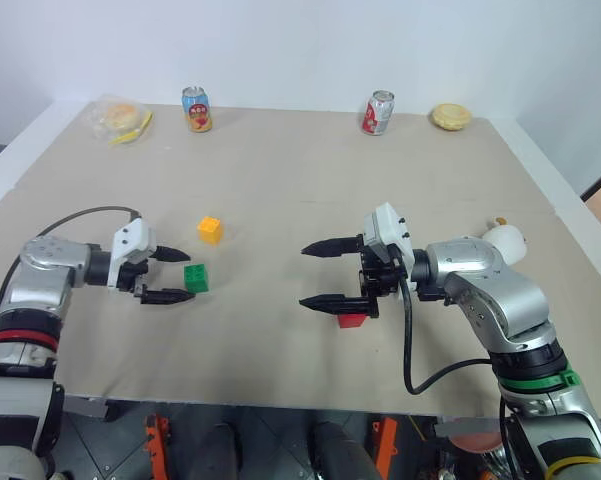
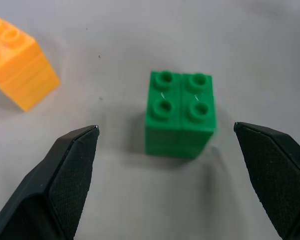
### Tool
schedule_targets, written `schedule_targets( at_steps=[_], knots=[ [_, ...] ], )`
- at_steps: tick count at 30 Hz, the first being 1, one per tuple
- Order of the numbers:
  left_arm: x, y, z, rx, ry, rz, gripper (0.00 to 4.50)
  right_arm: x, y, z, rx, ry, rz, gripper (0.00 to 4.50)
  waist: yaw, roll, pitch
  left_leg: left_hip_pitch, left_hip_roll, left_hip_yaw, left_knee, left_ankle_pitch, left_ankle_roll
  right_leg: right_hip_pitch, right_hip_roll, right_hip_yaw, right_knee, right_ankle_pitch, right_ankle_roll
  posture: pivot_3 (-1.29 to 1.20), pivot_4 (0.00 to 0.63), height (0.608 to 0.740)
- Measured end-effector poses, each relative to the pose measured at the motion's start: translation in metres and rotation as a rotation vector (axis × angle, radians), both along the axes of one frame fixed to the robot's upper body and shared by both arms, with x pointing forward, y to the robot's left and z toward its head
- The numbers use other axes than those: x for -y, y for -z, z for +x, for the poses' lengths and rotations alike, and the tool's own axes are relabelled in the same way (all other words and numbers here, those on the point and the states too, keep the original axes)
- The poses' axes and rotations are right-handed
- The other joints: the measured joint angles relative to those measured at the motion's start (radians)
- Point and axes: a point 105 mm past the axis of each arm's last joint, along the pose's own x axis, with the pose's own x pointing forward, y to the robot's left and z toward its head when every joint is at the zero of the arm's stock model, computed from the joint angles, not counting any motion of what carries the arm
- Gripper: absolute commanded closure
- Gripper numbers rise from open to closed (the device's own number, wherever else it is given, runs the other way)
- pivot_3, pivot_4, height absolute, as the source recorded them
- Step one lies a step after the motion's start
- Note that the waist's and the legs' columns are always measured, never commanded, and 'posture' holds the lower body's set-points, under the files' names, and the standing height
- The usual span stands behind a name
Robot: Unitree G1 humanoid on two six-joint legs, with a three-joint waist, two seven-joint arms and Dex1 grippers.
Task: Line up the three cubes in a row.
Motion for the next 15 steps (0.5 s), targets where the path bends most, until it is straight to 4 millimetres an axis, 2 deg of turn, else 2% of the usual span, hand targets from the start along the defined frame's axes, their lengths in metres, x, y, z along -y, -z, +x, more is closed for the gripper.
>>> schedule_targets(
  at_steps=[4, 5, 13, 15],
  knots=[
    [0.007, 0.008, 0.003, -0.022, 0.01, -0.01, 0.0, 0.001, 0.002, 0.001, -0.011, 0.03, 0.011, 0.02, 0.001, 0.0, 0.0, 0.0, 0.0, 0.0, 0.0, 0.0, 0.0, -0.001, 0.0, 0.0, 0.001, 0.0, 0.0, 0.0, 0.15, 0.733],
    [0.007, 0.01, 0.003, -0.025, 0.013, -0.007, 0.55, 0.002, 0.001, 0.002, -0.008, 0.042, 0.014, 0.0, 0.001, 0.0, 0.0, -0.001, 0.0, 0.0, 0.0, 0.0, 0.0, -0.001, 0.0, 0.0, 0.002, 0.0, 0.0, 0.0, 0.15, 0.733],
    [0.009, 0.013, 0.002, -0.039, 0.032, -0.003, 3.18, 0.008, -0.006, 0.009, 0.012, 0.105, 0.046, 0.0, 0.002, 0.0, 0.0, -0.001, 0.0, -0.001, 0.002, 0.0, 0.0, -0.002, 0.001, 0.0, 0.006, -0.001, 0.0, 0.0, 0.15, 0.733],
    [0.01, 0.013, 0.003, -0.037, 0.034, 0.0, 3.18, 0.008, -0.006, 0.01, 0.014, 0.108, 0.049, 0.0, 0.003, 0.0, 0.0, -0.001, 0.0, -0.001, 0.002, 0.0, 0.0, -0.002, 0.001, 0.0, 0.007, -0.001, 0.0, 0.0, 0.15, 0.733]
  ],
)
